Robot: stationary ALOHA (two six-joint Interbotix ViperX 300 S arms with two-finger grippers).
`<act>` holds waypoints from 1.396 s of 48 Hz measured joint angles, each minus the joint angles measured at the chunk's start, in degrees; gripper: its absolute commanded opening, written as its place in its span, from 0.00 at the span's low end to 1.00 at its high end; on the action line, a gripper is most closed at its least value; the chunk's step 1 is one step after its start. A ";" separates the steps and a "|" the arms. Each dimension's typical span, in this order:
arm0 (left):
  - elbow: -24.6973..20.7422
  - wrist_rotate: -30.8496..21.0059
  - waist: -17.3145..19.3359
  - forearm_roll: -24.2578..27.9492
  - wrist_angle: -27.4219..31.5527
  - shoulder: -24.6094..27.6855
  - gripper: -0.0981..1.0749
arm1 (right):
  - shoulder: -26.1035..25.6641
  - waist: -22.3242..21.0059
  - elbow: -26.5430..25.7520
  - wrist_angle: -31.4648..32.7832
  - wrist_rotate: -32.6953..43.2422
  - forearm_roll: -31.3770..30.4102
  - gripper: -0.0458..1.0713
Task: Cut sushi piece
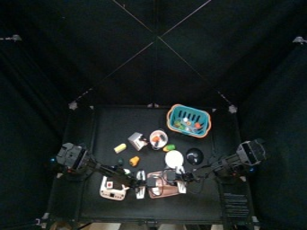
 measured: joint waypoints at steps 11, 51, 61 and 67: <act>0.00 0.18 1.49 -0.18 0.44 0.18 0.34 | -0.09 -1.76 0.09 0.00 0.00 0.18 0.49; -0.18 0.26 0.35 2.64 1.32 -4.22 0.34 | -5.80 -1.23 0.09 0.09 -0.09 0.09 0.49; -0.18 0.35 -0.18 2.99 3.08 -6.15 0.34 | -5.89 -0.44 -0.53 0.09 -0.09 0.00 0.49; -0.18 0.26 -0.70 3.16 3.78 -6.86 0.34 | -5.89 0.18 -1.05 0.09 -0.09 -0.09 0.49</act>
